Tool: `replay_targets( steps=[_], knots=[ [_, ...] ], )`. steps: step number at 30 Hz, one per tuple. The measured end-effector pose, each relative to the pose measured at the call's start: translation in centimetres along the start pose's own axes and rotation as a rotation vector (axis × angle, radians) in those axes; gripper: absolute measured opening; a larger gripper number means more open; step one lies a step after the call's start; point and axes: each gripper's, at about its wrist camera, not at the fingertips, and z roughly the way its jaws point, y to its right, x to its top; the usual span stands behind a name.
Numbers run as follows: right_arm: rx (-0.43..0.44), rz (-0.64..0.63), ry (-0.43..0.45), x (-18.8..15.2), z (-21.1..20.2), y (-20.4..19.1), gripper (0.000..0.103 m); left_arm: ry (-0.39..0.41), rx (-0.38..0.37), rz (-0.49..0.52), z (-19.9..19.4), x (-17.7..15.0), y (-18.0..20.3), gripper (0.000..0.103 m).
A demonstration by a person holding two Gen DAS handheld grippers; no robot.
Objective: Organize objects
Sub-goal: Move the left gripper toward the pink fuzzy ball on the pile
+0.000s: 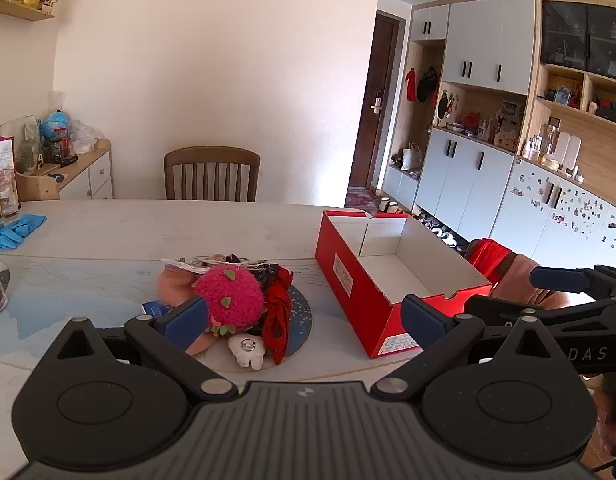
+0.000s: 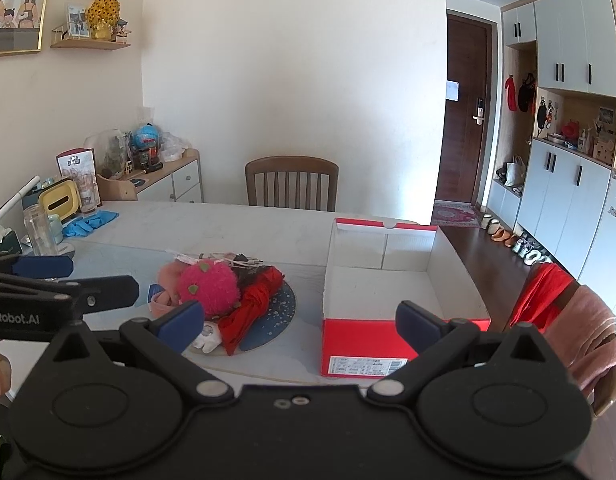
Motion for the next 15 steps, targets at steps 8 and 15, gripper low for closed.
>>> replay_targets(
  steps=[8,15],
  knots=[
    [0.010,-0.002,-0.005,0.8,0.4,0.8,0.102,-0.043,-0.024,-0.017,1.4,0.4,0.5,0.103],
    [0.016,-0.002,-0.010,1.0,1.7,3.0,0.102,-0.064,-0.010,-0.026,3.6,1.0,1.4,0.103]
  ],
)
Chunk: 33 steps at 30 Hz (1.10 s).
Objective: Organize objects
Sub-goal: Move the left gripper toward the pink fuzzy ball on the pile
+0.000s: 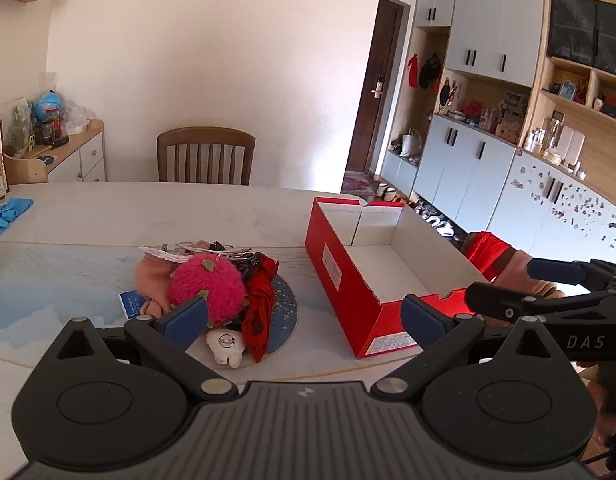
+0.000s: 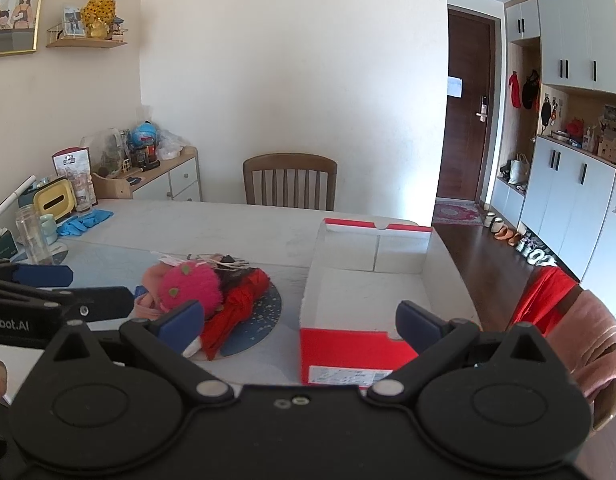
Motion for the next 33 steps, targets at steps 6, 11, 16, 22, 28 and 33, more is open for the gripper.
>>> replay_targets(
  steps=[6,11,16,22,28,33],
  knots=[
    [-0.028,-0.005,-0.027,0.7,2.3,2.6,0.102,-0.041,0.050,0.007,2.7,0.7,0.9,0.103],
    [-0.053,-0.018,-0.052,1.4,4.6,5.7,0.102,-0.067,0.100,-0.016,5.3,1.3,0.6,0.103],
    [-0.078,-0.043,-0.089,1.5,7.4,8.8,0.102,-0.086,0.162,-0.034,8.1,2.1,-0.1,0.103],
    [-0.099,-0.040,-0.143,1.5,10.7,12.3,0.100,-0.106,0.211,-0.015,10.9,2.7,-0.6,0.103],
    [-0.102,-0.052,-0.192,1.4,13.6,15.2,0.096,-0.144,0.259,-0.004,13.5,2.5,-0.7,0.103],
    [-0.096,-0.038,-0.276,0.9,15.9,16.8,0.088,-0.167,0.305,-0.003,15.1,2.5,-1.4,0.103]
  ],
)
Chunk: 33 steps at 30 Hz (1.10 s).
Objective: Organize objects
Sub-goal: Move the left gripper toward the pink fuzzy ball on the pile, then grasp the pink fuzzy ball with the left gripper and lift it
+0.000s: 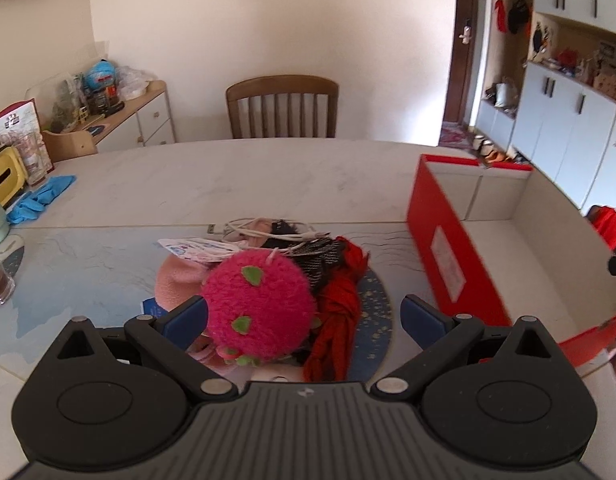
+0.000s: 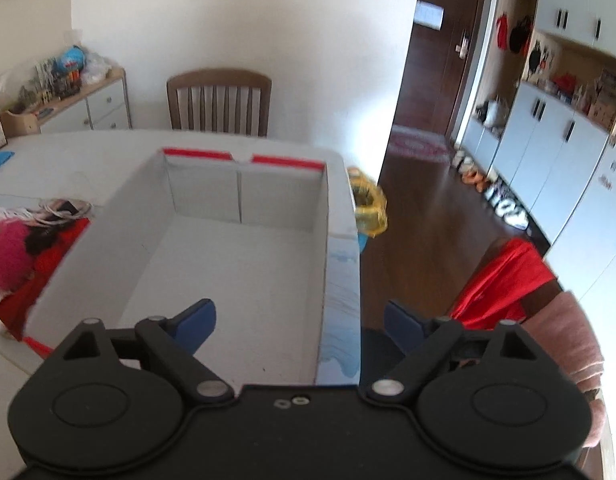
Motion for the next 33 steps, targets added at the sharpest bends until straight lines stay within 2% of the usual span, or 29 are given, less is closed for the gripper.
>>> replay_targets(
  steps=[2,4,7,9,10,14,17,22,26,28,31,33],
  knots=[
    [-0.001,-0.002,-0.026,-0.1,0.8,0.3,0.083,-0.003,0.016,0.006,0.6,0.2,-0.3,0.103],
    [0.001,-0.001,-0.053,0.1,1.6,0.7,0.073,-0.009,0.032,0.013,1.1,0.4,-0.5,0.103],
    [0.026,0.026,-0.090,0.3,2.2,1.5,0.070,-0.012,0.032,0.032,2.0,0.7,-1.0,0.103],
    [0.023,0.035,-0.105,0.4,2.6,1.6,0.067,-0.026,0.037,0.052,2.9,0.8,-1.2,0.103],
    [0.023,0.034,-0.114,0.4,2.7,1.6,0.062,-0.033,0.036,0.055,3.4,0.9,-1.4,0.103],
    [0.006,0.043,-0.140,0.5,3.2,1.6,0.060,-0.063,0.026,0.067,5.3,0.9,-2.1,0.103],
    [-0.010,0.041,-0.166,0.5,3.5,1.4,0.053,-0.090,0.013,0.068,6.8,0.9,-3.0,0.103],
    [-0.028,0.051,-0.201,0.8,4.2,1.1,0.037,-0.117,-0.005,0.113,8.6,0.6,-3.3,0.103],
    [-0.040,0.048,-0.224,0.8,4.6,0.6,0.030,-0.138,-0.009,0.133,9.8,0.3,-3.4,0.102],
    [-0.052,0.042,-0.233,0.8,4.8,0.3,0.021,-0.144,-0.018,0.127,10.1,0.3,-3.6,0.102],
    [-0.068,0.041,-0.238,0.7,4.9,0.1,0.018,-0.141,-0.020,0.131,10.1,0.1,-3.7,0.102],
    [-0.082,0.037,-0.238,0.7,5.0,0.1,0.015,-0.141,-0.022,0.130,10.0,0.1,-3.8,0.098]
  ],
)
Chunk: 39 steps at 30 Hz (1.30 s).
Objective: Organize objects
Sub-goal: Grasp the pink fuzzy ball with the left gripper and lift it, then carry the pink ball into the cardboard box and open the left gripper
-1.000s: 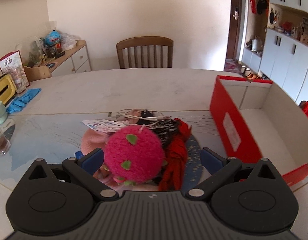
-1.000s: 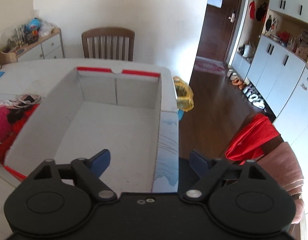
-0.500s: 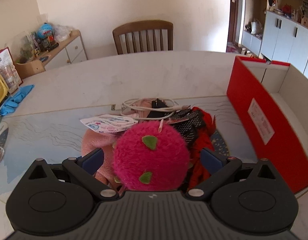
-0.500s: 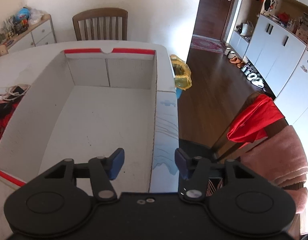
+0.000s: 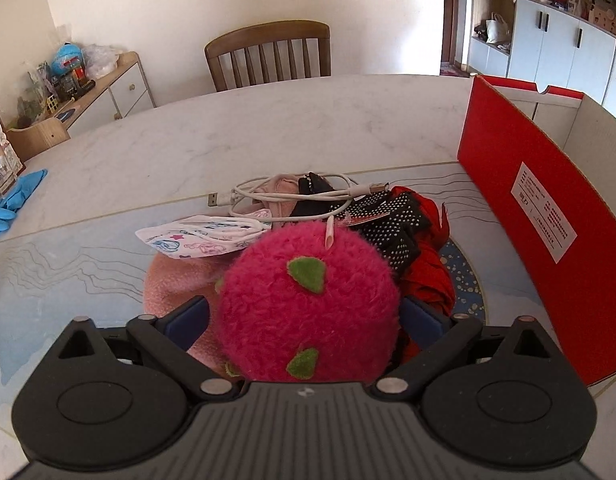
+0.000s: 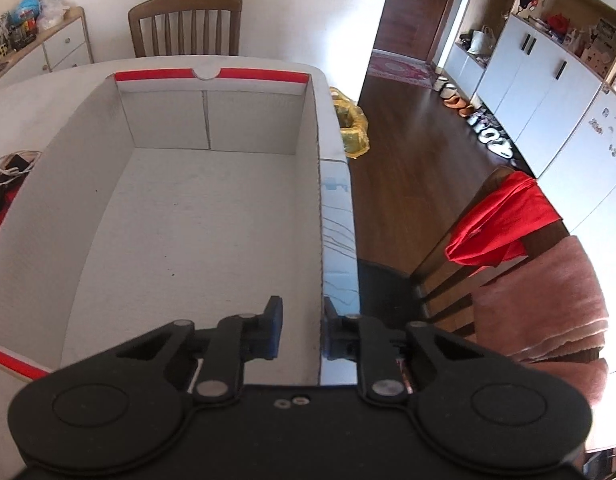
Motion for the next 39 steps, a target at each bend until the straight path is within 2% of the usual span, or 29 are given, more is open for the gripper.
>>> replay_targets(
  steps=[5,9,19,28,34,39],
  knots=[
    [-0.019,0.012,-0.005,0.1,0.1,0.4,0.008,0.003,-0.010,0.002,-0.3,-0.1,-0.1,0.081],
    [-0.021,0.020,-0.005,0.1,0.2,0.5,0.006,0.009,-0.014,0.002,-0.7,0.0,0.0,0.076],
    [-0.020,0.013,0.000,0.1,0.2,0.4,0.006,0.035,-0.021,-0.011,-2.8,0.5,0.1,0.071],
    [-0.013,0.004,0.003,0.2,0.1,0.2,0.005,0.064,-0.059,-0.024,-5.9,1.0,0.7,0.071],
    [-0.013,-0.002,0.004,0.1,0.1,0.2,0.005,0.098,-0.144,-0.006,-8.8,3.0,2.2,0.071],
    [-0.003,0.007,0.002,0.2,0.0,0.3,0.004,0.115,-0.225,0.037,-10.3,5.5,5.0,0.071]
  ],
)
